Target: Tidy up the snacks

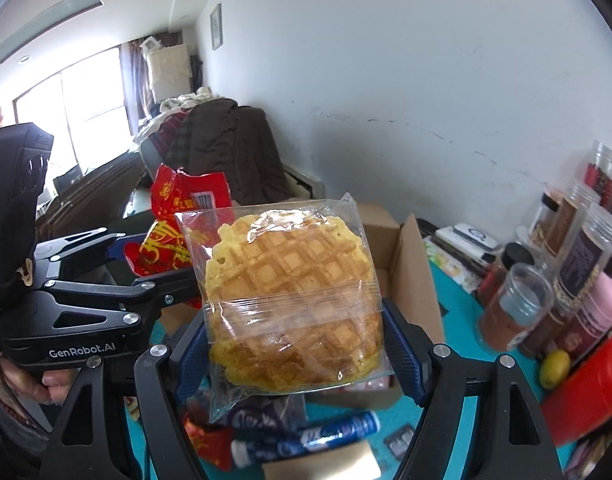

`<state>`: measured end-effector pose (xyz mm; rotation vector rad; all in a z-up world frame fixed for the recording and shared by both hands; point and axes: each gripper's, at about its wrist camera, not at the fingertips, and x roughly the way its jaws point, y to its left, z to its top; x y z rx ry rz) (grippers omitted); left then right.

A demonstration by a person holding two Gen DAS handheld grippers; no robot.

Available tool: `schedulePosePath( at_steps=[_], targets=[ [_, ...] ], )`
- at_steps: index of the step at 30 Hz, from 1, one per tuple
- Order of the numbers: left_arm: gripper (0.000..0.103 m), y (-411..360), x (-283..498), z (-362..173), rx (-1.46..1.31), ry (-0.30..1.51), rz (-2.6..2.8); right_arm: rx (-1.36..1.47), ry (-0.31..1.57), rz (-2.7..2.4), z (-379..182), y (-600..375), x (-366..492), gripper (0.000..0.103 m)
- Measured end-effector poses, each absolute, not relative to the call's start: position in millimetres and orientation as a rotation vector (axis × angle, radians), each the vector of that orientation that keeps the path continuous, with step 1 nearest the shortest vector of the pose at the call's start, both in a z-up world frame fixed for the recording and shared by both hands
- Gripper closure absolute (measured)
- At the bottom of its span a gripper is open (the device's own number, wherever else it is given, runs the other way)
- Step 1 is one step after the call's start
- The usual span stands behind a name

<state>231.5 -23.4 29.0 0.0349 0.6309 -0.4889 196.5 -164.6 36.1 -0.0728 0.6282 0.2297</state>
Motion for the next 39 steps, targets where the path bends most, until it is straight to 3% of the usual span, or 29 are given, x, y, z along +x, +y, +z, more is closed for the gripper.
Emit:
schedulePosePath(
  at_steps=[26,39],
  targets=[
    [0.039,-48,295,-35,0.093,0.839,-0.451,-0.033,0.828,0.227,-28,-183,266,0.025],
    [0.039,-58,294,-30,0.182,0.833,-0.345,-0.073,0.886,0.227,-40,-180,271,0.023]
  ],
)
